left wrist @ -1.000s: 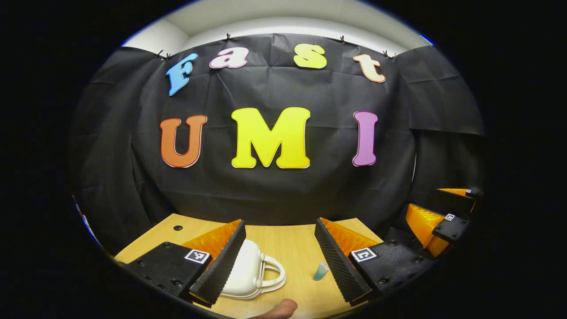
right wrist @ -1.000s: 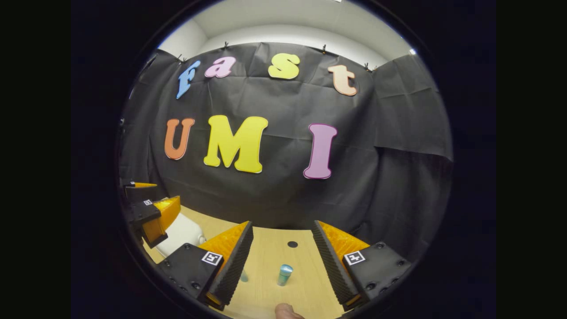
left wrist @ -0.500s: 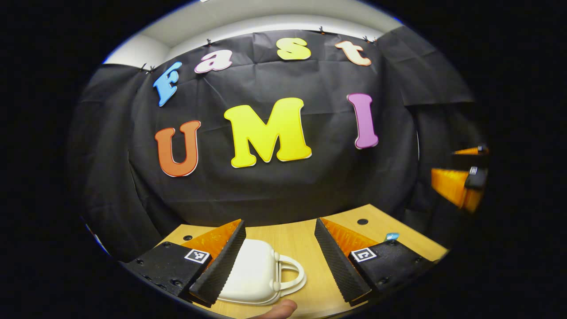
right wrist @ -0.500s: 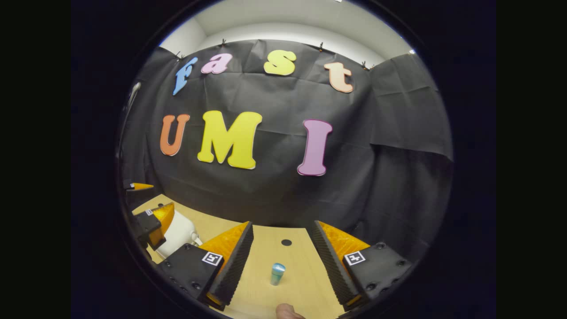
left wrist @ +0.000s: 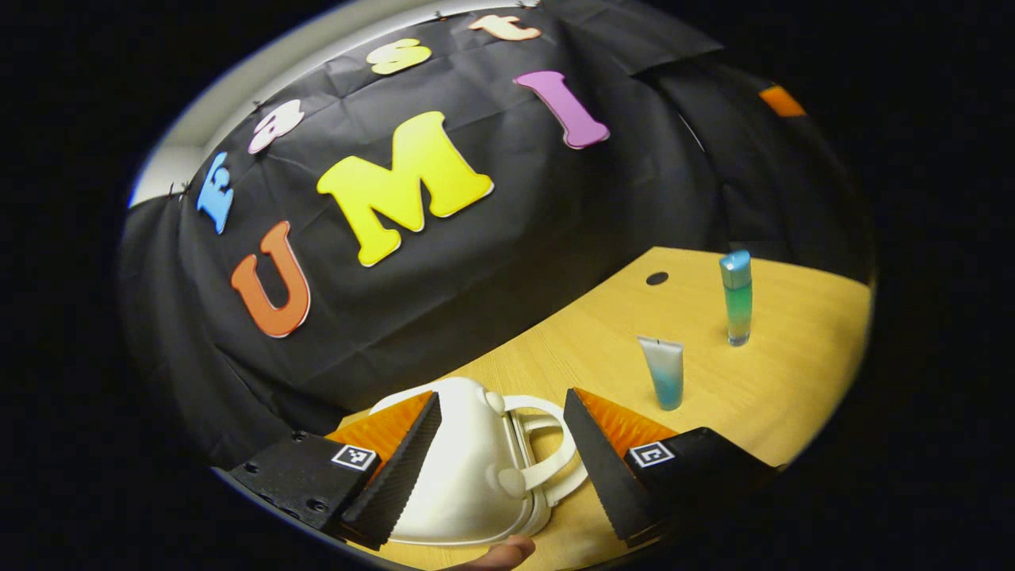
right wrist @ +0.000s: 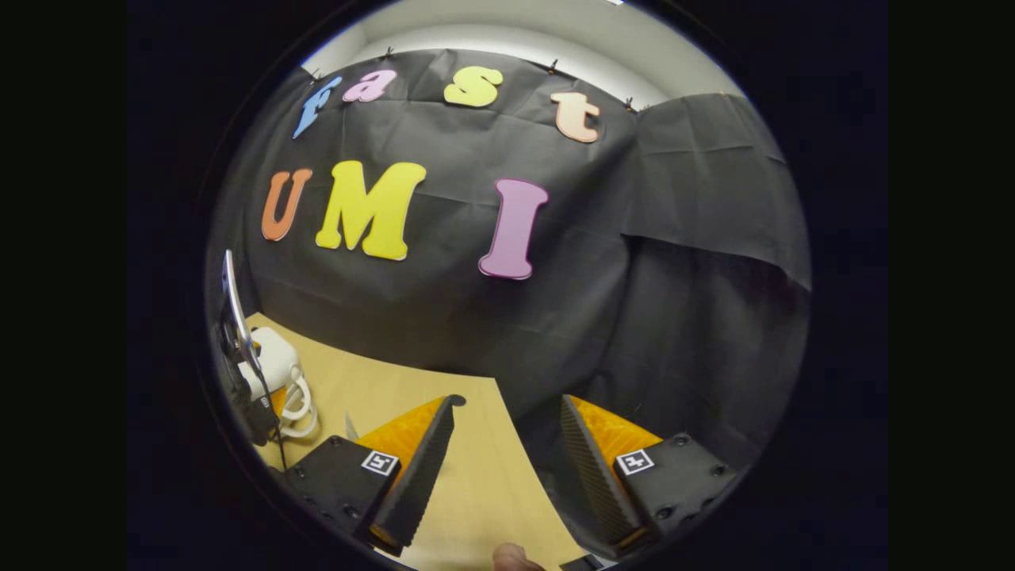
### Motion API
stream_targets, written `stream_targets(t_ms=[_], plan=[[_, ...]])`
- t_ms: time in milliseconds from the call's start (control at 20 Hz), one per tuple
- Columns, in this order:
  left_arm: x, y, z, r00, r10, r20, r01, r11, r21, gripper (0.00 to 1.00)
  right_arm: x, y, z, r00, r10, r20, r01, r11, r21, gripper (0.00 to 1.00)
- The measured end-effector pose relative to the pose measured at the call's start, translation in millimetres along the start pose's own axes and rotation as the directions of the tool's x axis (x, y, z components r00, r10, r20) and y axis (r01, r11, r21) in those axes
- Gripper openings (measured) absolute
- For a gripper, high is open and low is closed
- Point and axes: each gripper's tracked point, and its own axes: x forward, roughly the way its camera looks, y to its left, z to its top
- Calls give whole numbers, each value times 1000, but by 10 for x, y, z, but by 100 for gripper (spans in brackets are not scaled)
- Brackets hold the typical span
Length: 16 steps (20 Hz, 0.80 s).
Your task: First open the suitcase, pack the skin care products into it, and then close the suitcase.
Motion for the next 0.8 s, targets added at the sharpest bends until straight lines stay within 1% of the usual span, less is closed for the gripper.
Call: stream_targets(t_ms=[150,300,400,450,550,650,750,800], plan=[[137,-206,-287,997,-21,-70,31,989,145,99,-22,-93,-154,1000,-7,-31,8,1000,9,81],[244,-295,-526,992,-14,-126,47,965,258,98,-32,-140,-238,999,-5,-43,6,1000,14,81],[316,-286,-599,988,16,-152,37,939,341,98,-16,-172,-295,999,-1,-51,2,1000,12,81],[360,-296,-653,985,26,-169,42,922,386,98,-4,-180,-314,998,2,-59,-1,1000,11,80],[397,-213,-685,979,82,-186,19,875,484,95,20,-208,-351,998,1,-67,-1,1000,5,81],[434,-182,-685,975,109,-191,10,846,532,85,30,-210,-369,997,7,-72,-6,1000,7,82],[468,-173,-747,966,123,-226,31,817,576,74,24,-195,-377,997,15,-76,-15,1000,8,81],[477,-167,-767,961,127,-246,44,806,591,66,24,-175,-402,997,21,-78,-21,1000,5,81]])
